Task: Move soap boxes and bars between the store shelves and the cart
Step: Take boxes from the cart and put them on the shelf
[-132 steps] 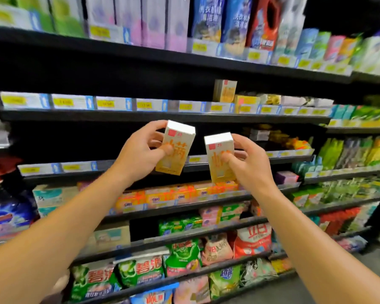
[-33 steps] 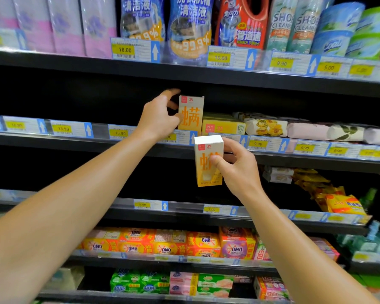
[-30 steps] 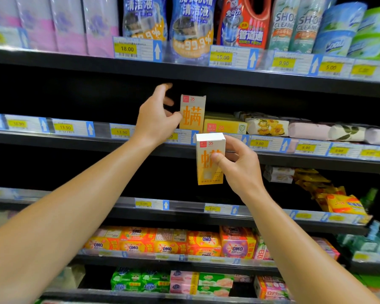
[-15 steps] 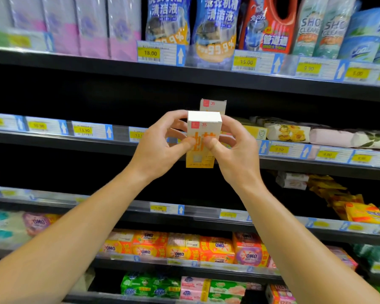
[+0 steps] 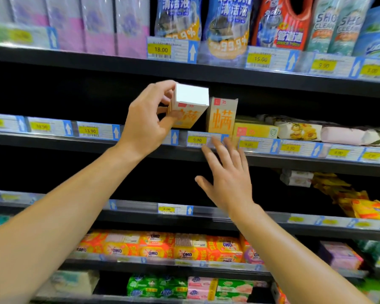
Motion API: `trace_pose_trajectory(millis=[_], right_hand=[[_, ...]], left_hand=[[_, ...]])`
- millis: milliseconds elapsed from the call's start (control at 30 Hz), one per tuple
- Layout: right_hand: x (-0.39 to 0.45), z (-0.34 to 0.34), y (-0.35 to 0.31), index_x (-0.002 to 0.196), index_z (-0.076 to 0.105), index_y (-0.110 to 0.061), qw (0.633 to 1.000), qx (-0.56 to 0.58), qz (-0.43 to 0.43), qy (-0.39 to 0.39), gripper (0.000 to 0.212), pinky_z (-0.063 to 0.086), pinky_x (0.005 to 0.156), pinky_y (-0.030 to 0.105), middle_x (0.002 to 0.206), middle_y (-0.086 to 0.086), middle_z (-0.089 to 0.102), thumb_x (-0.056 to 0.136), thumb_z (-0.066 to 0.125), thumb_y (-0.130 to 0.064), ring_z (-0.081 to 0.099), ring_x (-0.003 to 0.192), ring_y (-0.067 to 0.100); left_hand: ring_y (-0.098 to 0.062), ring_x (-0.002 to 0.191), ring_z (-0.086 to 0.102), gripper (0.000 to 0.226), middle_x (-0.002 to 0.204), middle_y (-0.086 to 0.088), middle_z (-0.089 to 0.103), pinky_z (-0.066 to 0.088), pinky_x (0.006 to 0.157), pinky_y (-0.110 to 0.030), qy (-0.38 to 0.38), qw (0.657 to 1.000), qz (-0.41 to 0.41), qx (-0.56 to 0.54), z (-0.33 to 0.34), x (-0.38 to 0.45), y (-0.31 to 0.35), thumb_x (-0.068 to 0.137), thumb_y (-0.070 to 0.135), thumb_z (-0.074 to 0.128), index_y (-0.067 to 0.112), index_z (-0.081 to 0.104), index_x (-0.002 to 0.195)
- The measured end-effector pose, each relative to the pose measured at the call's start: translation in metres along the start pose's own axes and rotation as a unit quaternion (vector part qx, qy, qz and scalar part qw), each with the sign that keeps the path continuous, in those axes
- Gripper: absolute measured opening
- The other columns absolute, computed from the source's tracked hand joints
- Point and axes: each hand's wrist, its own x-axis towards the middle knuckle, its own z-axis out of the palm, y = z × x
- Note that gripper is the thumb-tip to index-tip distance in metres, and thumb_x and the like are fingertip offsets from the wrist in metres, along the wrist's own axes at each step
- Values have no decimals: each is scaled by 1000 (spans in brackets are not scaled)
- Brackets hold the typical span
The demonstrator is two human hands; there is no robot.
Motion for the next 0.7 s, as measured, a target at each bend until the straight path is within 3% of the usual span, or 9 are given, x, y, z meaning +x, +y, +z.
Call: trace_pose_trajectory(millis=[100, 267, 400, 500, 700], right_hand=[[-7, 11, -1, 155, 30, -22, 999, -47, 2, -17, 89, 8, 122, 51, 164, 4, 19, 82, 69, -55, 10, 153, 29], [-8, 16, -3, 155, 32, -21, 998, -64, 7, 4, 89, 13, 122, 54, 163, 5, 23, 81, 68, -56, 11, 152, 31], [-9, 16, -3, 154, 33, -20, 997, -69, 6, 14, 86, 14, 122, 53, 163, 5, 24, 82, 66, -56, 13, 152, 30], [-9, 17, -4, 154, 34, -20, 998, -67, 15, 17, 85, 14, 122, 53, 163, 4, 25, 83, 65, -55, 13, 152, 28], [-8, 16, -6, 152, 36, -21, 997, -67, 23, 15, 82, 15, 122, 52, 162, 3, 25, 83, 65, -54, 14, 152, 28]], left_hand=[[-11, 104, 59, 46, 116, -3, 61, 55, 87, -31, -29, 999, -9, 29, 4, 5, -8, 87, 14, 71, 16, 54, 129], [-11, 100, 62, 46, 111, 6, 64, 54, 90, -37, -111, 989, -88, 42, 14, 12, -20, 88, 17, 69, 18, 52, 131], [-15, 94, 66, 56, 103, 7, 65, 54, 89, -35, -100, 980, -162, 60, 21, 20, -25, 91, 25, 67, 22, 41, 141], [-18, 90, 66, 51, 100, 4, 66, 55, 86, -41, -89, 974, -190, 83, 29, 25, -27, 92, 29, 65, 27, 42, 137], [-27, 98, 64, 59, 109, -2, 67, 56, 84, -46, -101, 959, -208, 164, 38, 29, -30, 89, 37, 67, 30, 39, 140]])
